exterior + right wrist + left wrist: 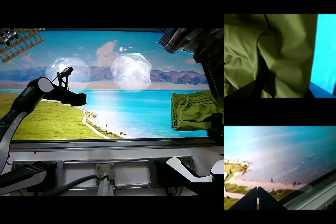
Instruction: Fold the clothes and pants, and hang the long-sleeved shirts on hangers.
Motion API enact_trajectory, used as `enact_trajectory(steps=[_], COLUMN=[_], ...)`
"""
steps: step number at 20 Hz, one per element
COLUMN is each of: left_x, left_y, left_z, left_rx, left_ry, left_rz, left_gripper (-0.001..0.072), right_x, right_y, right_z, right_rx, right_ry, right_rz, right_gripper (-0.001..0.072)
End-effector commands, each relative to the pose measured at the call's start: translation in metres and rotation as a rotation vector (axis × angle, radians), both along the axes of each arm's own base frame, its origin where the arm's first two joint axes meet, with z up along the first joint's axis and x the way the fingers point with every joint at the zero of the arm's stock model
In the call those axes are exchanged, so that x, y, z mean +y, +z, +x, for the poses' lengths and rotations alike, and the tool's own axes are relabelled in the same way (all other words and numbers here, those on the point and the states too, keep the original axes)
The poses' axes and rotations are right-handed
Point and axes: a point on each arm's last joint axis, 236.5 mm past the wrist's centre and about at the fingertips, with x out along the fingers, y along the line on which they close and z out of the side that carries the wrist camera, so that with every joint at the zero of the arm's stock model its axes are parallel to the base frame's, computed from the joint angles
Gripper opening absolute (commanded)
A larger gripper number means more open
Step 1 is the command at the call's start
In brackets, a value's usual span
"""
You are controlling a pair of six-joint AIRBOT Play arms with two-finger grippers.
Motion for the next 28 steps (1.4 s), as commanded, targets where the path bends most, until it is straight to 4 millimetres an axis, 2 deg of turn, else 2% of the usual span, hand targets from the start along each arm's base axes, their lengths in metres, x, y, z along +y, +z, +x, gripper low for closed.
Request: enact_trajectory(steps=[1,3,5,9,11,12,13,15,17,18,20,22,23,25,27,28], left_x=[0.000,0.000,0.000,0.000,0.000,0.000,0.000,0.000,0.000,0.000,0.000,0.000,0.000,0.000,0.000,0.000], left_y=[0.000,0.000,0.000,0.000,0.000,0.000,0.000,0.000,0.000,0.000,0.000,0.000,0.000,0.000,0.000,0.000], left_z=[0.000,0.000,0.000,0.000,0.000,0.000,0.000,0.000,0.000,0.000,0.000,0.000,0.000,0.000,0.000,0.000], left_rx=[0.000,0.000,0.000,0.000,0.000,0.000,0.000,0.000,0.000,0.000,0.000,0.000,0.000,0.000,0.000,0.000], left_ry=[-0.001,-0.001,-0.001,-0.001,-0.001,-0.001,-0.001,-0.001,-0.001,-0.001,-0.001,-0.001,-0.001,-0.001,-0.001,-0.001], left_rz=[0.000,0.000,0.000,0.000,0.000,0.000,0.000,0.000,0.000,0.000,0.000,0.000,0.000,0.000,0.000,0.000], left_gripper=[0.0008,0.0008,0.0008,0.0008,0.0008,0.0008,0.0008,0.0008,0.0008,0.0008,0.0008,0.0008,0.0008,0.0008,0.0008,0.0008], right_x=[0.034,0.047,0.033,-0.004,-0.011,-0.008,-0.002,0.025,0.082,0.120,0.195,0.256,0.280,0.319,0.342,0.349], right_y=[-0.018,-0.015,0.007,0.091,0.143,0.169,0.191,0.232,0.258,0.262,0.252,0.220,0.197,0.139,0.097,0.085], right_z=[-0.030,-0.033,-0.021,0.016,0.046,0.065,0.082,0.125,0.170,0.191,0.215,0.219,0.213,0.182,0.149,0.139], right_rx=[0.138,0.150,0.120,0.012,-0.083,-0.133,-0.170,-0.256,-0.306,-0.319,-0.322,-0.266,-0.219,-0.054,0.106,0.148], right_ry=[0.069,0.079,0.102,0.155,0.175,0.207,0.245,0.365,0.621,0.783,1.057,1.268,1.358,1.536,1.667,1.704], right_rz=[0.128,0.190,0.115,-0.131,-0.234,-0.280,-0.326,-0.431,-0.563,-0.625,-0.696,-0.672,-0.611,-0.411,-0.241,-0.197], right_gripper=[0.0547,0.0547,0.0547,0.0546,0.0546,0.0546,0.0546,0.0545,0.0545,0.0545,0.0545,0.0541,0.0512,0.0504,0.0504,0.0504])
